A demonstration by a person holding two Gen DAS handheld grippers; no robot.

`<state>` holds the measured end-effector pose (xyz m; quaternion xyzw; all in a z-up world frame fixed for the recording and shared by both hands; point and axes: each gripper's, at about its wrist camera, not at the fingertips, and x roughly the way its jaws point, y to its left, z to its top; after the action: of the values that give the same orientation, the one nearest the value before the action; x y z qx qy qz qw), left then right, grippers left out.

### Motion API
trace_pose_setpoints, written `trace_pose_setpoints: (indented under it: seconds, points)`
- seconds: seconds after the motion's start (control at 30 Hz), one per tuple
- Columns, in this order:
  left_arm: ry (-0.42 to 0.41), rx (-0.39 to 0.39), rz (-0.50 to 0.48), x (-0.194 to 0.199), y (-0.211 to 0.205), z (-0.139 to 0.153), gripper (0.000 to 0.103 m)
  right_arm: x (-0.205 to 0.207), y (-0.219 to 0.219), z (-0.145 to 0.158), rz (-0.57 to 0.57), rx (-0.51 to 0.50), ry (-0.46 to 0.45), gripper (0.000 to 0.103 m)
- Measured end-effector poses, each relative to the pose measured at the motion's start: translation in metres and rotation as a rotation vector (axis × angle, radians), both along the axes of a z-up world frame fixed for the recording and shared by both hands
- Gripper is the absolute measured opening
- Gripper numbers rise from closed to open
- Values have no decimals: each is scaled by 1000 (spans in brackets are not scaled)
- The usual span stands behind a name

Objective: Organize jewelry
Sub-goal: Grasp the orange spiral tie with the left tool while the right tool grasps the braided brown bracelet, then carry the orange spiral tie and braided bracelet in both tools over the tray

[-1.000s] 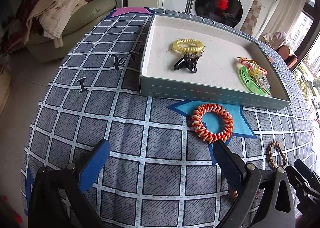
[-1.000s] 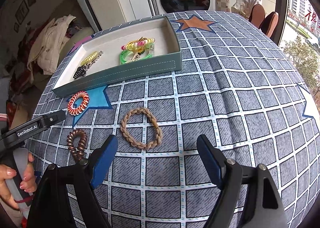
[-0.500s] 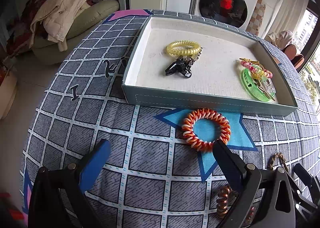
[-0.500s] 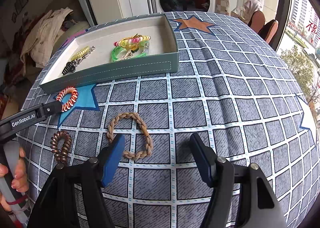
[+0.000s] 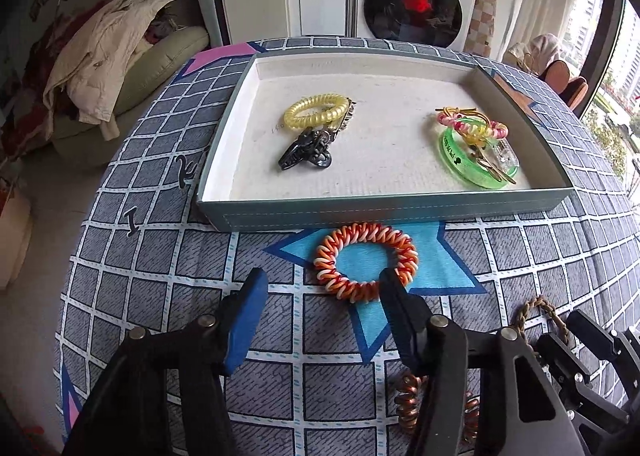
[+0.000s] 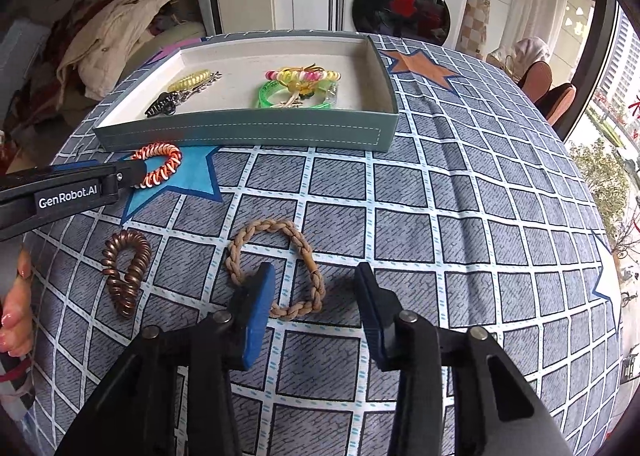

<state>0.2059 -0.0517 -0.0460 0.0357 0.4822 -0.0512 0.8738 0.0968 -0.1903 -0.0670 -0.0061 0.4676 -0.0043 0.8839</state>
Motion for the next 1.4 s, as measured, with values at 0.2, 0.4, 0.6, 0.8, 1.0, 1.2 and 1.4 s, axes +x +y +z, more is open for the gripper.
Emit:
trace_pose_setpoints:
  seconds: [0.2,0.4,0.6,0.8,1.0,1.2,1.4]
  points:
    - [8,-2,-38,1,-2,1,69,-1,5,0,21,9,-3,14]
    - [65,-110,-13,13,11,1,69,-2,2,0,18,31,-3,14]
    - [79,-156,-8,14,14,-4,54,0,3,1,26,21,5,14]
    - [91,-175,-57,7,17,-8,31,-1,0,2,11,51,6,7]
    - [58,-195,-91,-8,29,1,31,-6,-12,10,-17,109,-4,7]
    - [14,-208,-102,-14,41,20,31,-8,-18,26,-20,131,-35,7]
    - [-59,-165,-129,-22,43,35,31,-5,-16,42,-12,151,-61,7]
